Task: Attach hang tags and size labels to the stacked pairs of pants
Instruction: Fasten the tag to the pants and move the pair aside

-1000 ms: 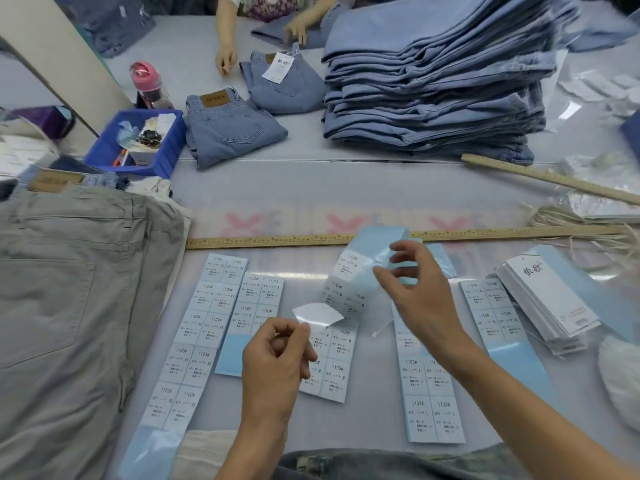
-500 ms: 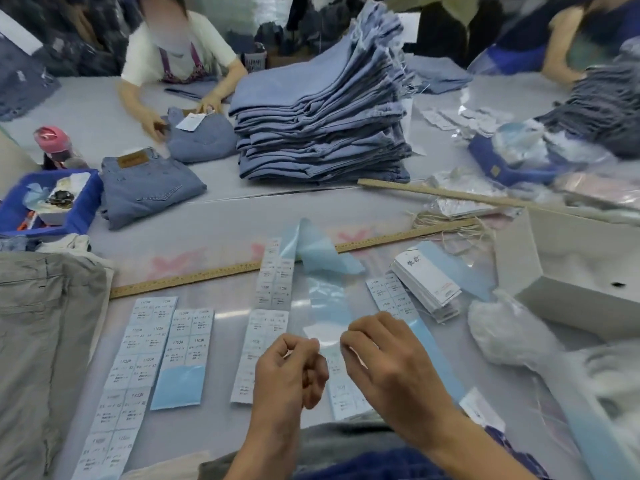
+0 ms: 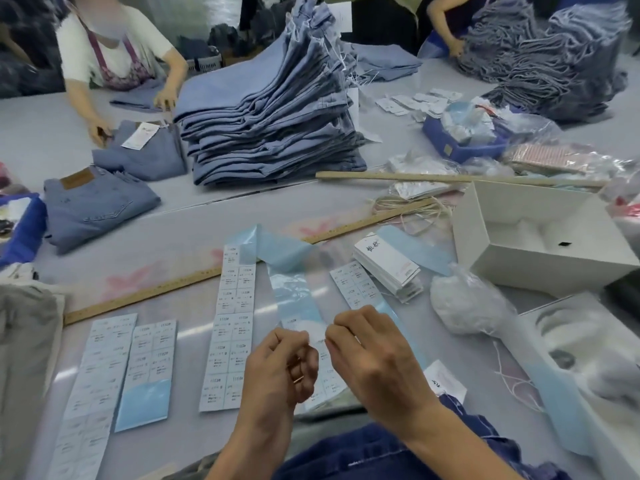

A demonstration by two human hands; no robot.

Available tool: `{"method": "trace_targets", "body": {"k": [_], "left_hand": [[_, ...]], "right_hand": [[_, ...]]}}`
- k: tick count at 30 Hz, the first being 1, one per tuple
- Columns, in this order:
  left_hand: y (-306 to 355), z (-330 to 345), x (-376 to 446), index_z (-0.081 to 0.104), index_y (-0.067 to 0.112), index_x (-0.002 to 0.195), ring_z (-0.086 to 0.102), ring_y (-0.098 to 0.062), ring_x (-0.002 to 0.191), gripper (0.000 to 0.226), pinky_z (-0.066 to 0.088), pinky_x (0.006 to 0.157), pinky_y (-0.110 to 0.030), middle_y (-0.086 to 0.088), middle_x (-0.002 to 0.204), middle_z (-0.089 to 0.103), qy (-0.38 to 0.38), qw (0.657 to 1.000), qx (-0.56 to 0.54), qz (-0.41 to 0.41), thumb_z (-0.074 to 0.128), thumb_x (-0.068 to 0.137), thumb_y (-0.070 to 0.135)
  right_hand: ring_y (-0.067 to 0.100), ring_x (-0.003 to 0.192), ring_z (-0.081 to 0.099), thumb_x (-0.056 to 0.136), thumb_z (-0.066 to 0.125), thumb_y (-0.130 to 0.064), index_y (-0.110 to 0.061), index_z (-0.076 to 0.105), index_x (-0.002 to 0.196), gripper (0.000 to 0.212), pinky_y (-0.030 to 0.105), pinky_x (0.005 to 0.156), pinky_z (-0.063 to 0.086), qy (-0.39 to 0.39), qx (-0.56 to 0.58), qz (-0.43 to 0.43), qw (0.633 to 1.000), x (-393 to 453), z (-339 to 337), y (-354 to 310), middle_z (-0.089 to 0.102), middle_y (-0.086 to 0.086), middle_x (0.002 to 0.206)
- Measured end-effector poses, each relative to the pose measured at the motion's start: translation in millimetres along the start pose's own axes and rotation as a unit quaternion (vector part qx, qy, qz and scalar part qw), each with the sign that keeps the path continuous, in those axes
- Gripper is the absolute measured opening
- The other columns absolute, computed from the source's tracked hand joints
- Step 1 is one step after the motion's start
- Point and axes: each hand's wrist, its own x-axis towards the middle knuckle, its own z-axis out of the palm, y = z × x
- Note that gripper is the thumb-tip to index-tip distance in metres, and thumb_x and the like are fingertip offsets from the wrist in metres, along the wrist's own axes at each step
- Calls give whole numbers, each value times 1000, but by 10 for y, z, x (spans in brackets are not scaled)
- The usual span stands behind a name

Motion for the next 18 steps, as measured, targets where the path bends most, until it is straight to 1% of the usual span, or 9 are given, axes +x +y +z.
{"method": "trace_targets", "body": {"k": [2, 4, 6, 8, 10, 12, 14, 16, 18], "left_hand": [[49, 20, 16, 68, 25, 78, 46, -15, 55, 6, 32, 48, -25, -7, 67, 56, -42, 998, -48, -16, 70, 80, 30], [58, 8, 142, 69, 23, 93, 44, -16, 54, 16, 31, 47, -26, -9, 70, 57, -52, 997, -64, 1, 71, 82, 36], [40, 61, 396, 68, 20, 94, 47, -17, 54, 11, 34, 46, -26, -11, 69, 61, -20, 998, 28, 59, 69, 90, 30], [-43, 246, 757, 71, 21, 96, 55, -16, 58, 6, 42, 53, -28, -7, 71, 69, -24, 966, 222, 135, 66, 96, 18], [-192, 549, 1198, 74, 25, 103, 65, -12, 72, 15, 52, 69, -30, 2, 81, 74, -61, 881, 425, 200, 65, 96, 16], [-348, 934, 1636, 74, 22, 109, 67, -16, 92, 18, 53, 83, -34, 3, 100, 75, -112, 776, 562, 263, 62, 97, 17], [-492, 1330, 2030, 71, 18, 118, 61, -23, 111, 24, 52, 87, -38, -1, 117, 69, -167, 653, 666, 320, 57, 99, 17], [-631, 1650, 2290, 66, 13, 122, 55, -26, 118, 25, 52, 88, -41, -5, 125, 61, -205, 524, 746, 356, 56, 99, 15], [-751, 1821, 2429, 62, 7, 120, 55, -27, 116, 24, 54, 89, -42, -10, 125, 57, -223, 435, 792, 366, 61, 97, 13]], "right_hand": [[23, 78, 57, 91, 68, -2, -8, 67, 84, 9, 37, 66, 51, 9, 35, 38, 999, -28, 40, 57, 61, 5, 87], [15, 82, 55, 92, 67, -6, -11, 64, 87, 8, 24, 71, 49, 33, 109, 149, 982, -70, 71, 159, 59, -1, 89], [10, 82, 56, 92, 68, -10, -18, 63, 88, 11, 16, 72, 47, 96, 217, 326, 915, -117, 86, 331, 60, -7, 89], [9, 82, 61, 94, 69, -15, -24, 65, 87, 12, 16, 72, 49, 169, 305, 489, 800, -167, 100, 557, 65, -11, 85], [4, 77, 63, 94, 69, -17, -25, 68, 85, 12, 23, 73, 51, 229, 342, 594, 691, -256, 131, 778, 69, -12, 81], [7, 75, 62, 94, 69, -16, -23, 70, 84, 12, 24, 72, 49, 263, 354, 644, 625, -365, 169, 915, 69, -10, 76], [11, 76, 60, 93, 68, -14, -19, 71, 85, 11, 24, 71, 49, 275, 359, 662, 598, -440, 227, 992, 68, -6, 76], [8, 73, 60, 93, 68, -13, -18, 71, 84, 11, 25, 71, 50, 282, 356, 675, 581, -494, 282, 1021, 68, -6, 76], [1, 68, 61, 93, 69, -14, -20, 71, 81, 13, 20, 66, 51, 286, 355, 673, 583, -511, 318, 1039, 70, -8, 75]]}}
